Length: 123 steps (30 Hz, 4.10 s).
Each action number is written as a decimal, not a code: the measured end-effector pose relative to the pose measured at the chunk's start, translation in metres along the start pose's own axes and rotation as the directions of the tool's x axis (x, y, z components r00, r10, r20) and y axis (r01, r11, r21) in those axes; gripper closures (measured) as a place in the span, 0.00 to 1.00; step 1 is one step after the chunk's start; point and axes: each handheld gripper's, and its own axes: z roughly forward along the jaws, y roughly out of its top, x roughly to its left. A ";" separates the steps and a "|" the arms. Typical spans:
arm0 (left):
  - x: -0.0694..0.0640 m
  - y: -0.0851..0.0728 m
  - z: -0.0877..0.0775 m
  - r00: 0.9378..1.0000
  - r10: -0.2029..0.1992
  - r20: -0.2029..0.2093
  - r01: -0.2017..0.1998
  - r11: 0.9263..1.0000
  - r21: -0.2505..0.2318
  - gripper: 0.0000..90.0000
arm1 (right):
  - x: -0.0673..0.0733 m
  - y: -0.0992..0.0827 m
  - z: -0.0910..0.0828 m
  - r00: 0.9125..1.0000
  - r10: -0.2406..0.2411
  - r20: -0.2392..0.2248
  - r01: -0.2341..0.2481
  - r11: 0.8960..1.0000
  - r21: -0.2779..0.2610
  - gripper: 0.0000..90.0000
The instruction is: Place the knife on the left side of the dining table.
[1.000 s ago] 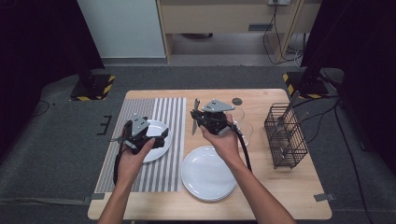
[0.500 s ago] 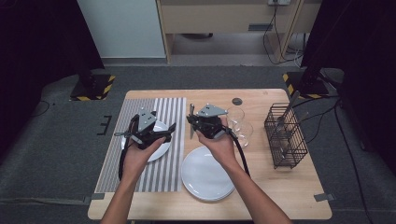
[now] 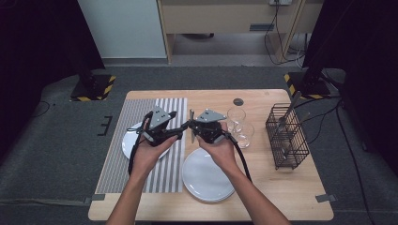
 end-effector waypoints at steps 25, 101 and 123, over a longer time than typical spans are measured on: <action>-0.014 0.016 0.022 0.999 0.033 -0.030 -0.032 0.998 0.057 0.76 | 0.009 -0.006 0.004 1.000 -0.009 0.010 0.009 1.000 -0.010 0.92; -0.013 0.040 0.023 0.995 0.004 -0.096 0.006 0.994 0.110 0.83 | 0.009 -0.063 0.023 0.998 0.057 0.028 -0.060 0.993 0.105 0.74; -0.014 0.041 0.021 0.996 -0.004 -0.092 0.014 0.995 0.103 0.83 | 0.006 -0.066 0.033 0.997 0.064 0.043 -0.068 0.992 0.108 0.98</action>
